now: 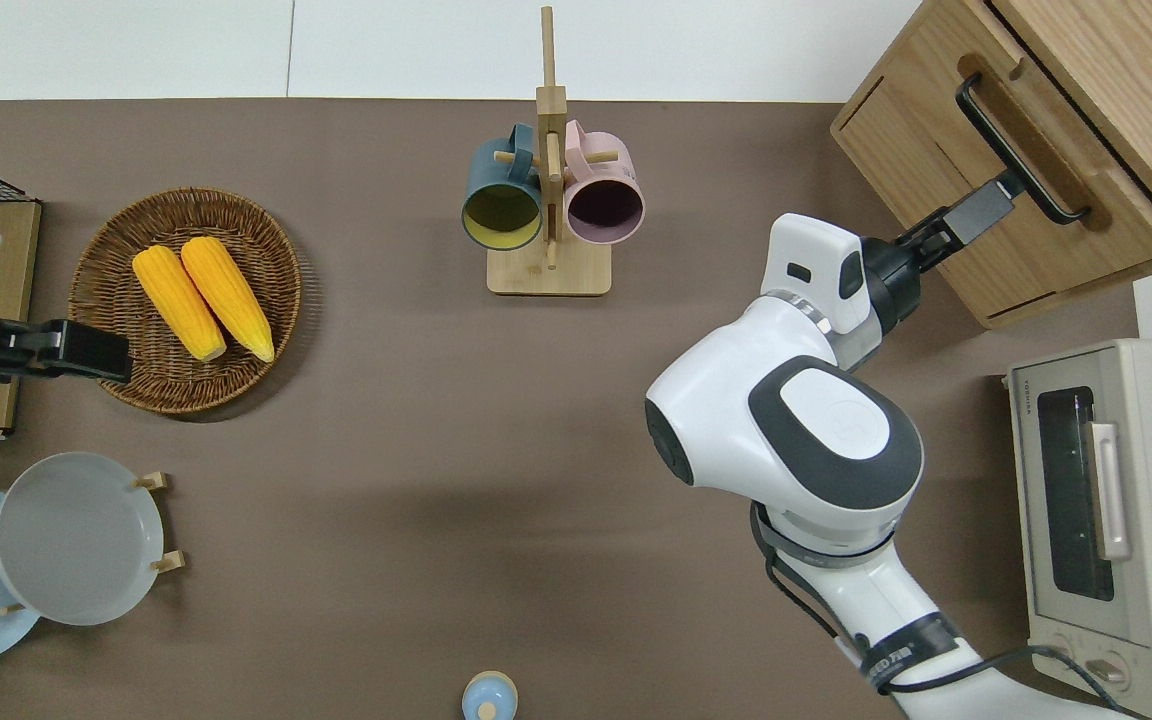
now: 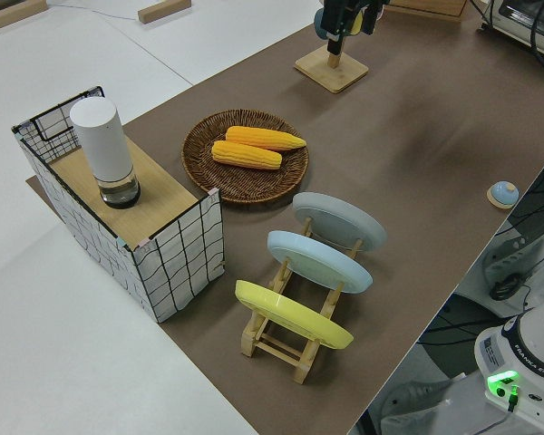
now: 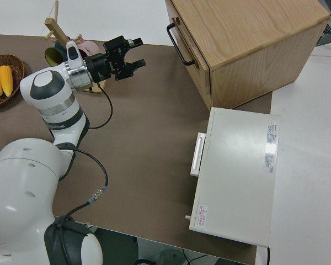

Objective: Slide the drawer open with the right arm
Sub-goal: 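Hook the right gripper onto the black drawer handle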

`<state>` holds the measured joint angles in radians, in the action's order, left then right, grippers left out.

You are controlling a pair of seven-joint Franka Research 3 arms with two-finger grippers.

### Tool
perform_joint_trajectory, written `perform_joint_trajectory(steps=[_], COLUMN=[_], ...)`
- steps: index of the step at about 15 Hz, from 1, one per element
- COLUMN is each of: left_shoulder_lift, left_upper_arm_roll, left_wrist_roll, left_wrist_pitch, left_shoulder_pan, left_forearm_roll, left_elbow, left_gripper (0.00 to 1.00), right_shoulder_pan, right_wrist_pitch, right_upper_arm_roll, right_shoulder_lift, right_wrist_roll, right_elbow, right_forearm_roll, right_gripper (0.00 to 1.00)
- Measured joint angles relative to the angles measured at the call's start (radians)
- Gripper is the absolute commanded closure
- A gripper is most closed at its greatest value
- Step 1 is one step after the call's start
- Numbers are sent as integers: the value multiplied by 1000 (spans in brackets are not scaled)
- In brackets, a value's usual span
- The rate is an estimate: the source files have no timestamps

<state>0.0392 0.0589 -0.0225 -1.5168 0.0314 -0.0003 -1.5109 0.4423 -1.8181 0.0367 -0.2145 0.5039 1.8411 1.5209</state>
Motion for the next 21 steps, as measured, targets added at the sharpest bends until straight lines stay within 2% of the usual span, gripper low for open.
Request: perform_joint_trajectory(steps=[3, 6, 11, 15, 17, 19, 21], left_shoulder_lift=[0, 0, 0, 0, 0, 0, 0], left_upper_arm_roll=[0, 0, 0, 0, 0, 0, 0], left_wrist_roll=[0, 0, 0, 0, 0, 0, 0], left_wrist_pitch=[0, 0, 0, 0, 0, 0, 0], left_shoulder_pan=[0, 0, 0, 0, 0, 0, 0], left_forearm_roll=[0, 0, 0, 0, 0, 0, 0], left_elbow=[0, 0, 0, 0, 0, 0, 0], left_gripper=[7, 5, 7, 7, 7, 7, 7], right_shoulder_pan=[-43, -68, -104, -158, -174, -183, -183], right_wrist_pitch=[-50, -60, -71, -162, -176, -198, -207], right_upper_arm_roll=[2, 4, 5, 6, 7, 6, 6], right_shoulder_lift=[-7, -31, -79, -94, -99, -107, -113], right_wrist_roll=[38, 82, 134, 143, 143, 144, 144], right_elbow=[24, 28, 27, 15, 11, 6, 2], right_forearm_roll=[72, 137, 231, 292, 313, 323, 324], right_gripper=[17, 21, 21, 25, 50, 484, 782])
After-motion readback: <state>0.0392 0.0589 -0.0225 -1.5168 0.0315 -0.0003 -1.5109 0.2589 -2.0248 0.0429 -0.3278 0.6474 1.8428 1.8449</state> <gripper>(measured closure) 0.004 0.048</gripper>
